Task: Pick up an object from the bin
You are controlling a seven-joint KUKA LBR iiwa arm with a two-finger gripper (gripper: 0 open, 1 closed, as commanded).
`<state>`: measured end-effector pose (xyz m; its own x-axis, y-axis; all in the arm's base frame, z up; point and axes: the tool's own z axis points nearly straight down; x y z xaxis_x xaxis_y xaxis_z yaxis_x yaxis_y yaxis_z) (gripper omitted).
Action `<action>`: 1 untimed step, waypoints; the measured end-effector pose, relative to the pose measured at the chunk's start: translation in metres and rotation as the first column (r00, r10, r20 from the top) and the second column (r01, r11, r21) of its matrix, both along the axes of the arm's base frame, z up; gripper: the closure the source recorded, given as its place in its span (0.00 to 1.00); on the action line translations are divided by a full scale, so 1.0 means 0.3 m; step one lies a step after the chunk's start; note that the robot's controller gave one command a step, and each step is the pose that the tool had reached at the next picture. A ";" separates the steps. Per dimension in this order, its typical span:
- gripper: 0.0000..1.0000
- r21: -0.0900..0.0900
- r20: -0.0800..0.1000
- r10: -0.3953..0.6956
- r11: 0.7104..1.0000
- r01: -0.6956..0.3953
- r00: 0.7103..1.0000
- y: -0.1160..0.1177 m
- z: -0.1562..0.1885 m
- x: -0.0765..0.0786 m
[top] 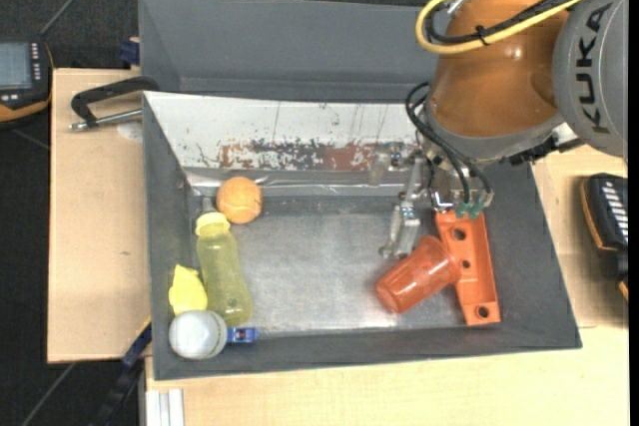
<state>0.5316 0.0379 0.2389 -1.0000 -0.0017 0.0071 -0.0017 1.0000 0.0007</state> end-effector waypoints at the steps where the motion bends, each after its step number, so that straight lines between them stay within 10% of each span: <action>1: 0.00 0.001 0.009 -0.001 1.000 0.001 1.000 -0.001 0.015 0.005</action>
Offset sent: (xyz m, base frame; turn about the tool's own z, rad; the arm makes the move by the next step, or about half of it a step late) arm -0.0306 -0.0695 -0.1689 -0.3986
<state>0.5331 0.0377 0.2433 -1.0000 -0.0007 -0.0020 -0.0007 1.0000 0.0014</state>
